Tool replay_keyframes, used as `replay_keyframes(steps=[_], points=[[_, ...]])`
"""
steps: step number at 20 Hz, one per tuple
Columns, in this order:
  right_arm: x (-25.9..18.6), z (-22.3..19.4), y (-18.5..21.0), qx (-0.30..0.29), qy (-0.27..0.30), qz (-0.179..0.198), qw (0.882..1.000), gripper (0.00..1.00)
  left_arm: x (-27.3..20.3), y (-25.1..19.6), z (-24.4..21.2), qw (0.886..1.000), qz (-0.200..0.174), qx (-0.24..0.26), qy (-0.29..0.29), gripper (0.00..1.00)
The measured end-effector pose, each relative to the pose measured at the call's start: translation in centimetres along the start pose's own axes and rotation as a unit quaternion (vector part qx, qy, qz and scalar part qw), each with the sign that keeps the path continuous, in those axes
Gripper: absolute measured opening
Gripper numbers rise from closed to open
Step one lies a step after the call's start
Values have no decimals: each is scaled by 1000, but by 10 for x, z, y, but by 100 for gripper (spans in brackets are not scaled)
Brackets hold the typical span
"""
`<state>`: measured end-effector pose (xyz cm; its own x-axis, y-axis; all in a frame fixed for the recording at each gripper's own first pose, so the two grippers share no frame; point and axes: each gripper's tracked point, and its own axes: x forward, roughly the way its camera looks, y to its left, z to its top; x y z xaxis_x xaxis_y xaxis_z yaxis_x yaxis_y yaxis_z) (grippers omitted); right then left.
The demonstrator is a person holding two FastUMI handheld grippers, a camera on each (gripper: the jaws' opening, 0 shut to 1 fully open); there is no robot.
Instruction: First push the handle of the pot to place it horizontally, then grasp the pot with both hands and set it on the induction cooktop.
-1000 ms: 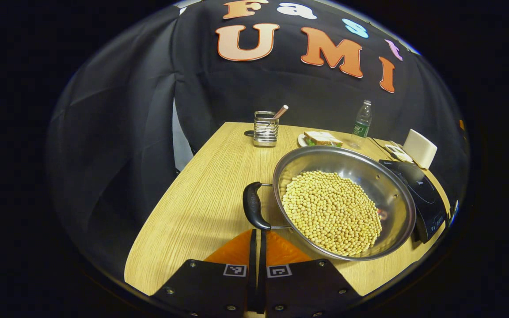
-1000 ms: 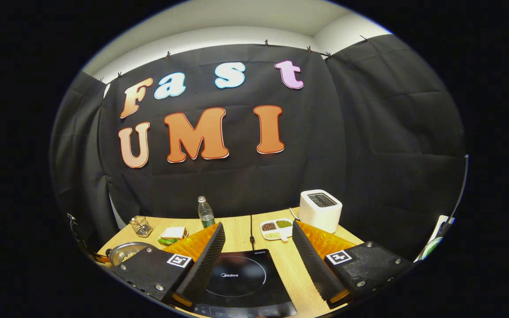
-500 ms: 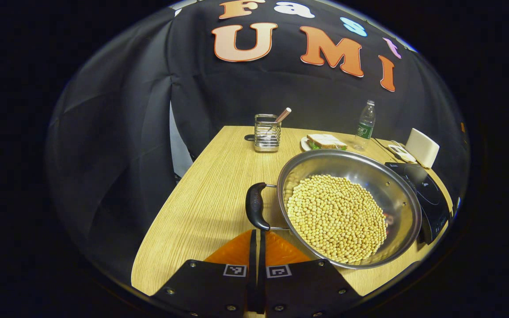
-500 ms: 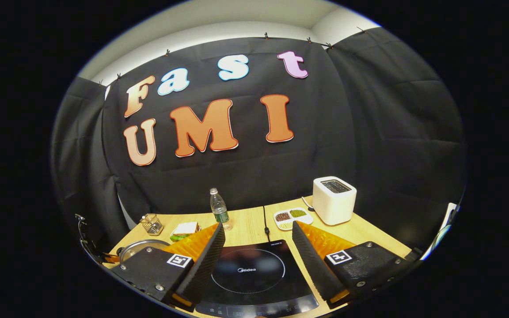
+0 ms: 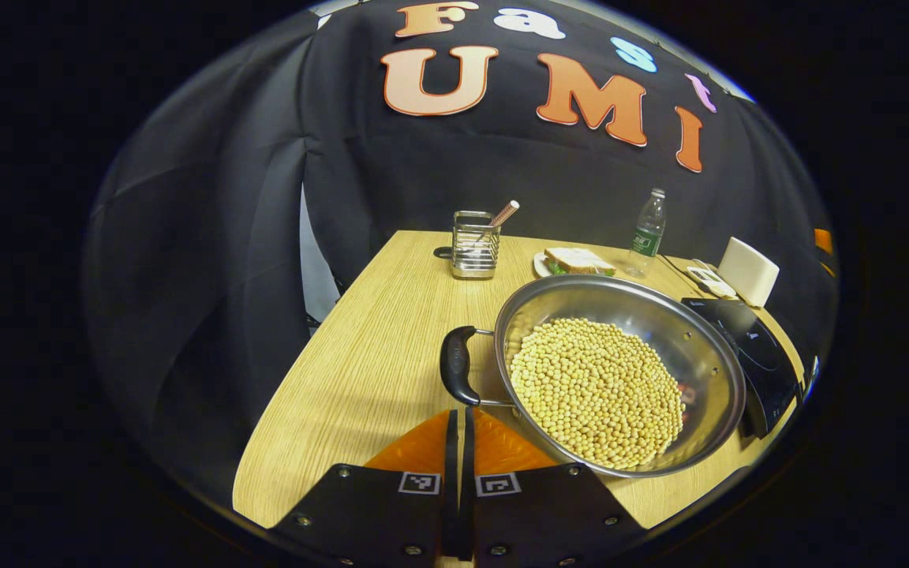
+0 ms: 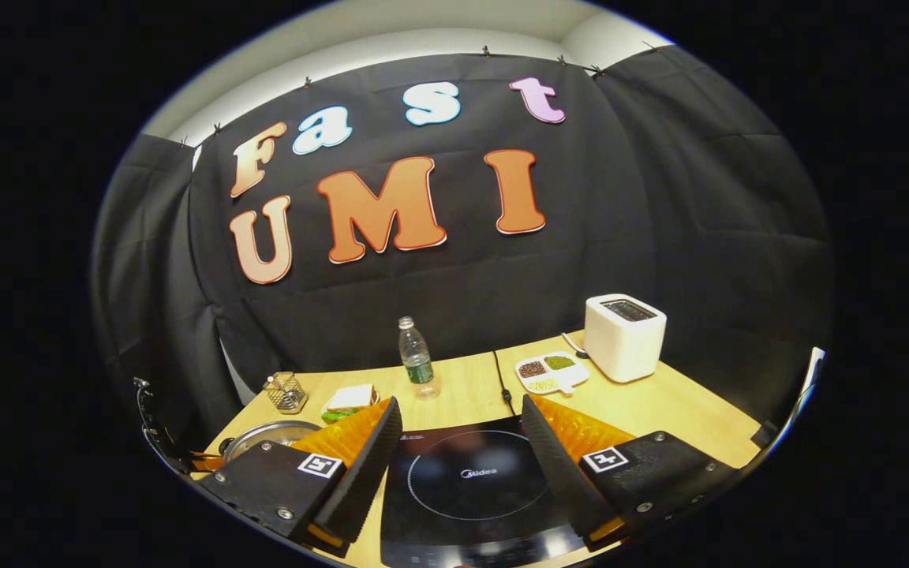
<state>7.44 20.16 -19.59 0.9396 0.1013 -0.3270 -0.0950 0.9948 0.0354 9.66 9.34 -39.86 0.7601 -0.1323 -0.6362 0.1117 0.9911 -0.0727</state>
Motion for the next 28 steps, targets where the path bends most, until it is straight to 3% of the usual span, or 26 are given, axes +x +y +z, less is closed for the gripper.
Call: replay_keyframes(steps=[3, 4, 6, 8, 9, 10, 11, 13, 14, 15, 22, 28], points=[[10, -25, 30, -11, 19, 10, 1000, 95, -15, -7, 34, 998, -12, 22, -63, 1], [13, -36, 44, -9, 30, 20, 999, 100, -18, -9, 47, 996, -12, 29, -84, 1], [19, -59, 72, -2, 58, 42, 997, 95, -18, -11, 59, 994, -9, 44, -104, 3], [27, -79, 94, -11, 75, 51, 996, 95, -13, -16, 64, 994, -15, 40, -103, 18], [31, -86, 102, -18, 78, 52, 995, 95, -9, -17, 64, 994, -18, 33, -102, 18], [35, -94, 111, -25, 82, 53, 995, 95, -4, -19, 62, 994, -26, 27, -99, 32], [40, -103, 119, -30, 88, 54, 994, 95, 1, -21, 60, 995, -31, 23, -92, 40], [49, -119, 132, -41, 100, 53, 993, 95, 10, -24, 54, 996, -41, 16, -82, 46], [55, -126, 136, -48, 105, 50, 992, 95, 14, -28, 53, 996, -50, 11, -79, 64], [60, -132, 139, -55, 110, 46, 991, 95, 20, -29, 49, 996, -54, 9, -71, 68], [77, -184, 148, -69, 162, 32, 984, 96, 48, -11, 43, 998, -26, 25, -50, 68], [84, -210, 154, -62, 201, 37, 977, 96, 66, -22, 21, 998, -54, -3, -12, 70]])
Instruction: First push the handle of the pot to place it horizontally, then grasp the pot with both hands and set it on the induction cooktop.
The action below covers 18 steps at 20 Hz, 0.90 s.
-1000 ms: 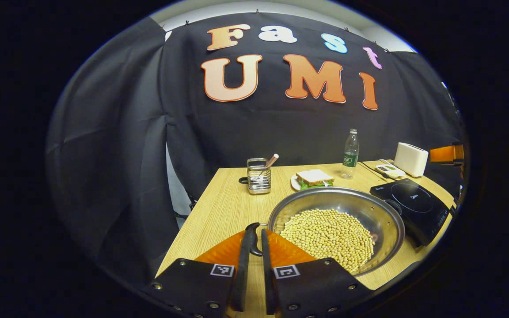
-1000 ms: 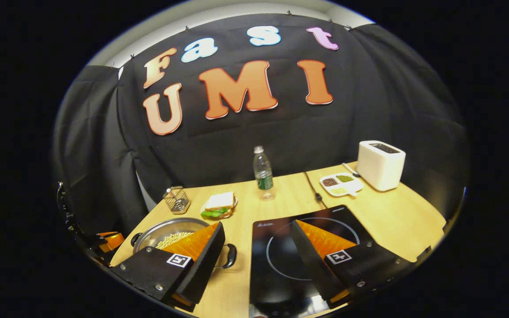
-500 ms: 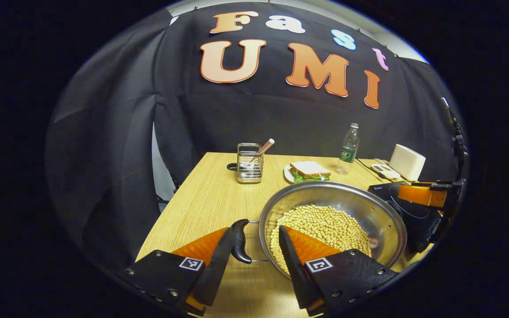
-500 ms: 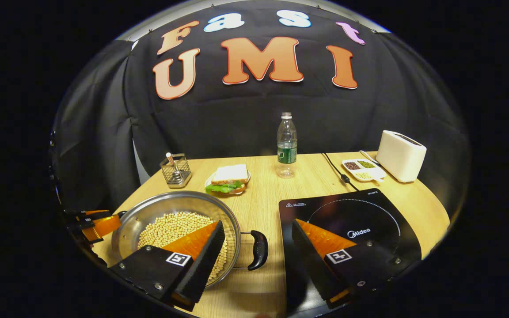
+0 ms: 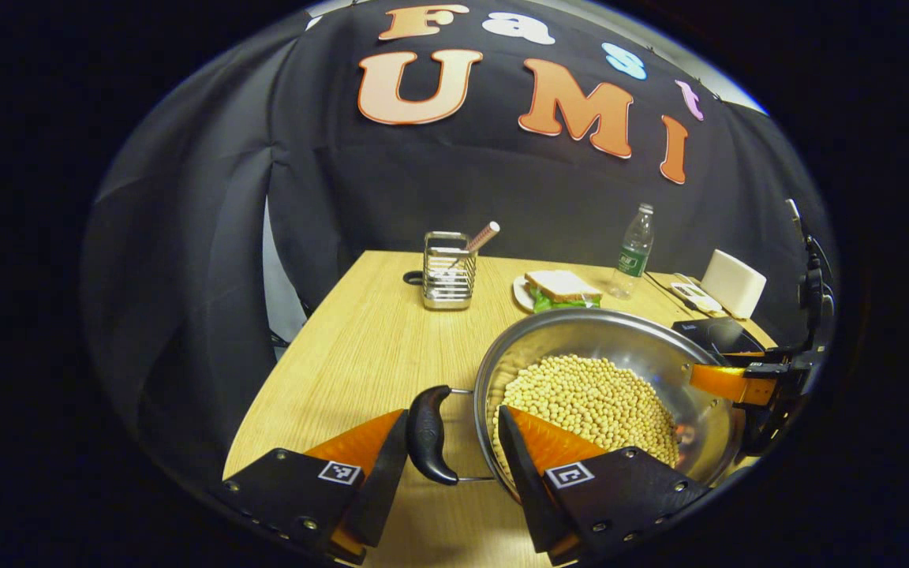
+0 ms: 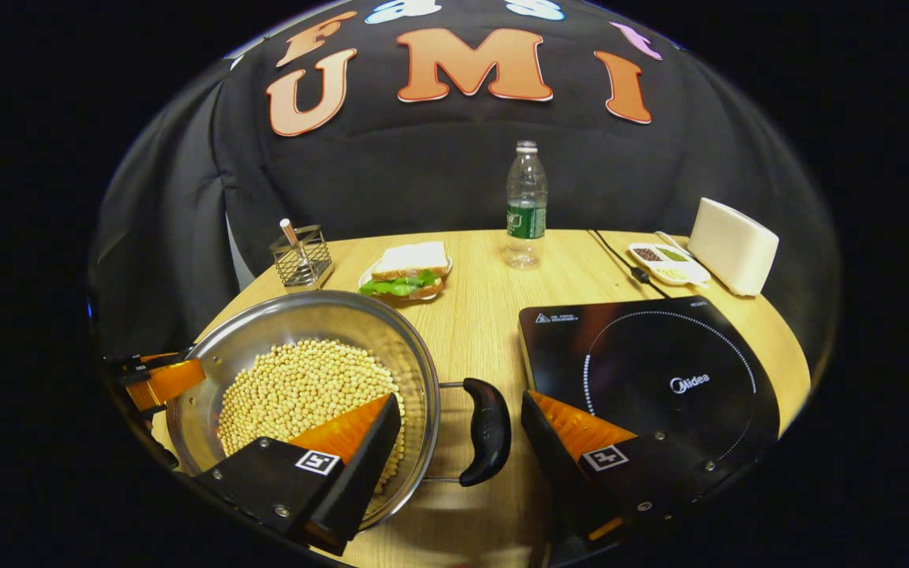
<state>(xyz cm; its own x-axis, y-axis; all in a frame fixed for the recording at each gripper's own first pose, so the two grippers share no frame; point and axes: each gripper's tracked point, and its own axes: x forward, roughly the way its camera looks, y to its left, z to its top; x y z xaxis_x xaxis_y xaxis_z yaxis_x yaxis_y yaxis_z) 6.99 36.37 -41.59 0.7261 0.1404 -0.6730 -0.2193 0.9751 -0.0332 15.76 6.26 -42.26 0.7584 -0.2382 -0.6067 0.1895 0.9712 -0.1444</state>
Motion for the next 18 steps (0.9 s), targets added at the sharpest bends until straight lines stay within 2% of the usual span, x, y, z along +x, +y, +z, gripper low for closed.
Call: replay_keyframes(steps=[2, 4, 5, 8, 9, 12, 18], points=[[5, -2, -1, 2, 4, -1, 1000, 96, 4, -2, -4, 1000, -9, -13, 7, 70], [9, -5, -5, 1, 11, -8, 1000, 83, 6, -1, -8, 1000, 0, -24, 16, 71], [11, -3, -2, 8, 5, -6, 1000, 67, 5, 0, -7, 999, 3, -28, 19, 64], [10, 0, -2, 27, 13, 2, 1000, 60, 0, 2, -6, 999, 16, -38, 18, 54], [9, 1, -1, 32, 17, 10, 999, 52, -3, 0, -9, 999, 18, -43, 25, 52], [-8, 23, -8, 27, -9, 15, 999, 53, -19, -11, -1, 998, 18, -55, 22, 52], [-51, 66, -31, 31, -53, 28, 998, 53, -56, -45, 51, 999, 17, -44, -27, 52]])
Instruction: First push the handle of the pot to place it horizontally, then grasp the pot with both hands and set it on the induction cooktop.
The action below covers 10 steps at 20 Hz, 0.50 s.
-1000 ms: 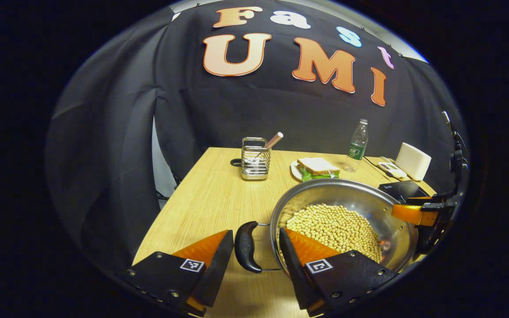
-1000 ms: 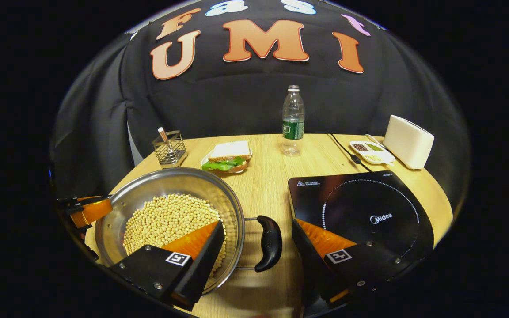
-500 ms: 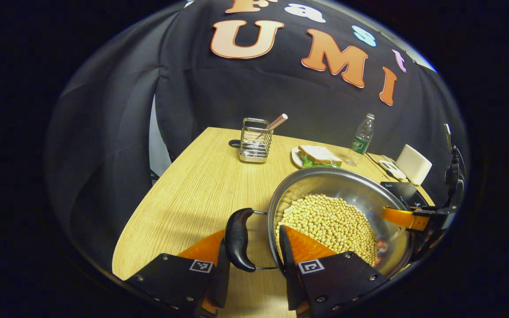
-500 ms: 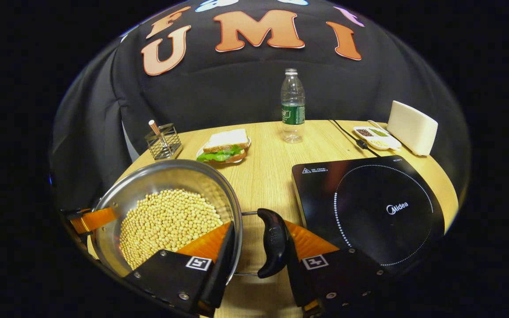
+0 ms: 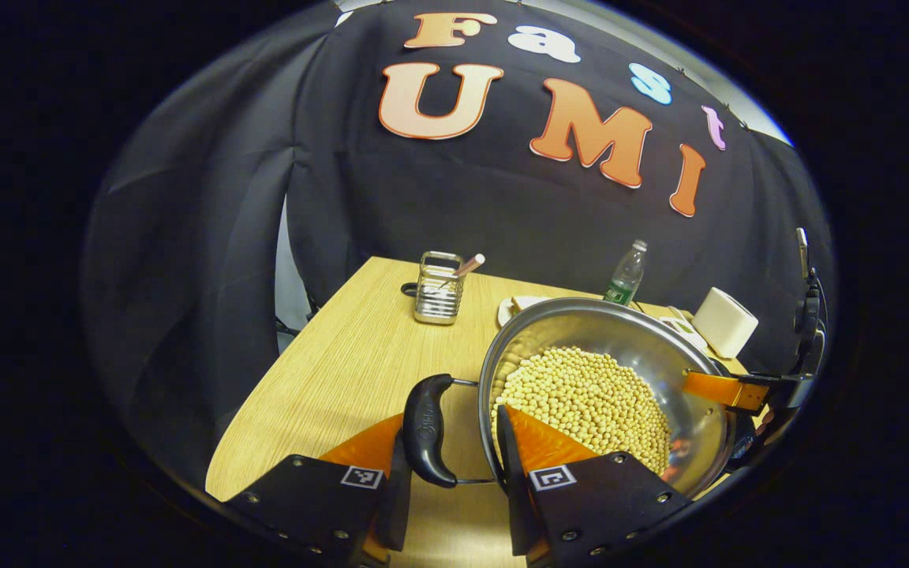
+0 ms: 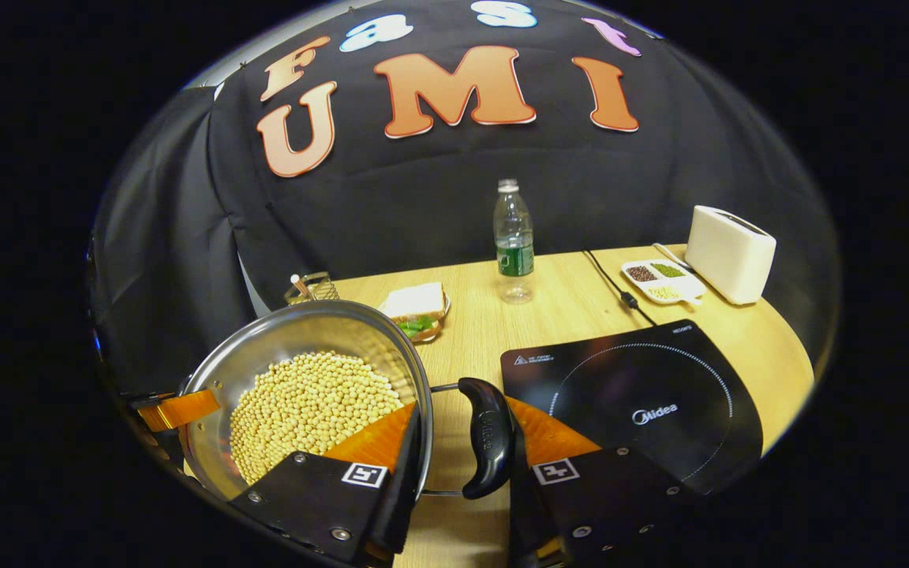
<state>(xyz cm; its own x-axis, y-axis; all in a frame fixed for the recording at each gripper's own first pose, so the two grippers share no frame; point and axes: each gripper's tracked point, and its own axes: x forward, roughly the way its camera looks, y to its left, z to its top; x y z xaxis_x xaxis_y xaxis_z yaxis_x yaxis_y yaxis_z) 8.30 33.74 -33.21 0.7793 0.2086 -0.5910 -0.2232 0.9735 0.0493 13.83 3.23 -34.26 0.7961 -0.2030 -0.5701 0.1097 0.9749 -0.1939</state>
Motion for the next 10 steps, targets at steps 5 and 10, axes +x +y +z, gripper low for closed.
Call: replay_keyframes(steps=[5, 10], points=[[-24, 18, -28, 8, -10, -1, 1000, 52, -20, -37, 17, 1000, -8, 9, -8, 52], [-40, 30, -67, 15, -19, -14, 1000, 53, -24, -80, 19, 1000, -20, 12, -2, 52]])
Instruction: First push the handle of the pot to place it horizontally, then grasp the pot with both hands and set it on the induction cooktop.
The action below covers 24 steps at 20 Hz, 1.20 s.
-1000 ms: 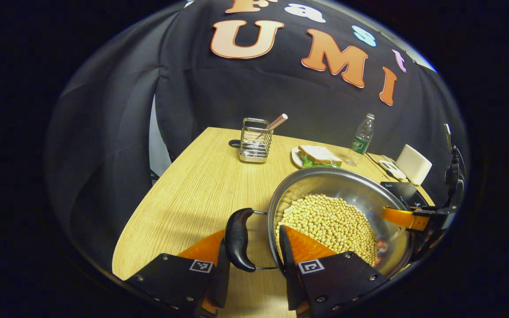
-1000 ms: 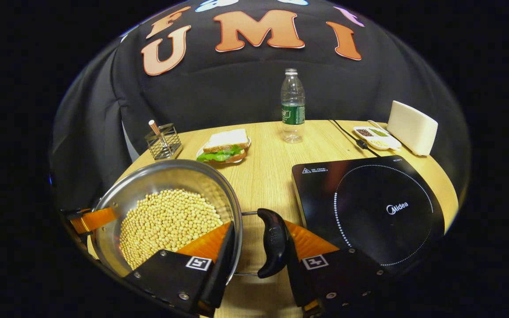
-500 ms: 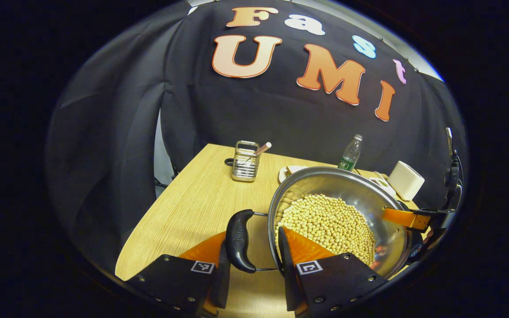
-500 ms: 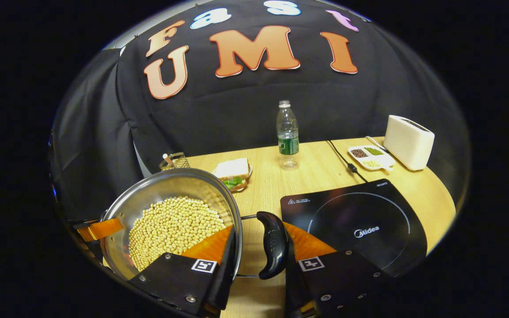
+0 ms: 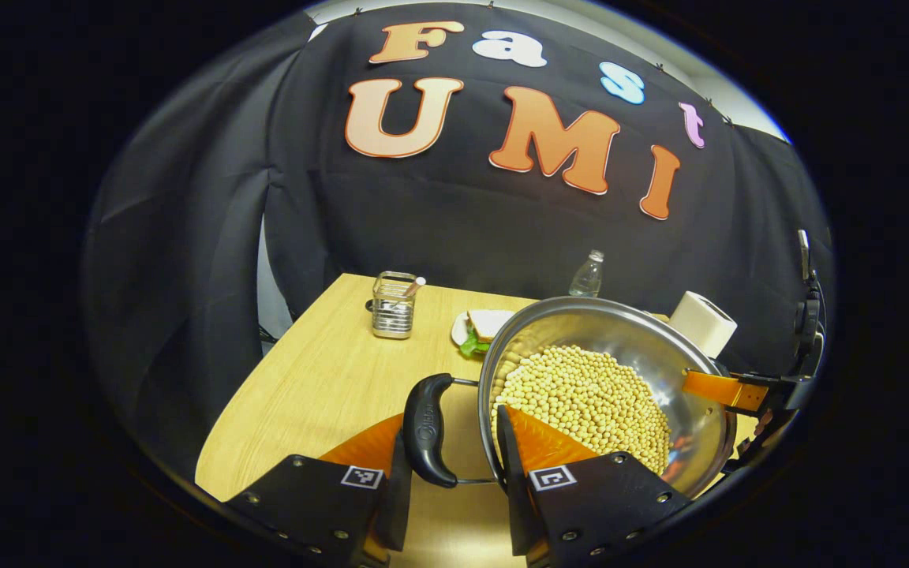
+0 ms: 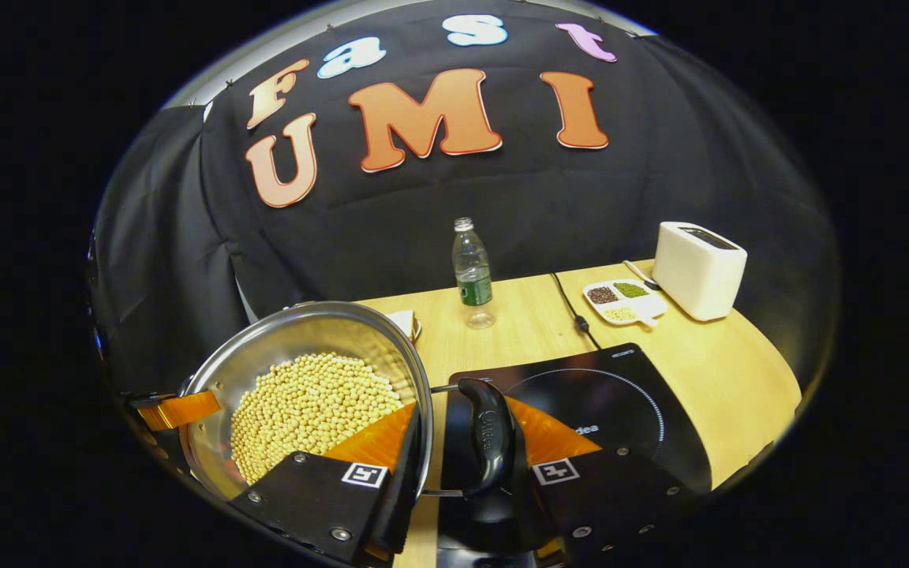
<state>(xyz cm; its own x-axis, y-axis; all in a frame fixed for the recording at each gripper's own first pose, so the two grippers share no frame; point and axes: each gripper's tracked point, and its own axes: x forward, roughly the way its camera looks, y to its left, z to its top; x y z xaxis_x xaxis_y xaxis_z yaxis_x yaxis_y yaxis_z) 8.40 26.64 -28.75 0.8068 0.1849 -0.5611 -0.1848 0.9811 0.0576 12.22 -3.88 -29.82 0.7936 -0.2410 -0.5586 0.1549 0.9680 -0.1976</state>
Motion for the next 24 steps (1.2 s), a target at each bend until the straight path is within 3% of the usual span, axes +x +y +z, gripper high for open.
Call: replay_keyframes(steps=[11, 24], points=[[-17, 8, -95, 28, -6, -42, 999, 53, 19, -103, -4, 998, -43, 38, 15, 52], [-11, -9, -190, 46, 17, -79, 996, 53, 53, -194, -43, 994, -74, 53, 56, 52]])
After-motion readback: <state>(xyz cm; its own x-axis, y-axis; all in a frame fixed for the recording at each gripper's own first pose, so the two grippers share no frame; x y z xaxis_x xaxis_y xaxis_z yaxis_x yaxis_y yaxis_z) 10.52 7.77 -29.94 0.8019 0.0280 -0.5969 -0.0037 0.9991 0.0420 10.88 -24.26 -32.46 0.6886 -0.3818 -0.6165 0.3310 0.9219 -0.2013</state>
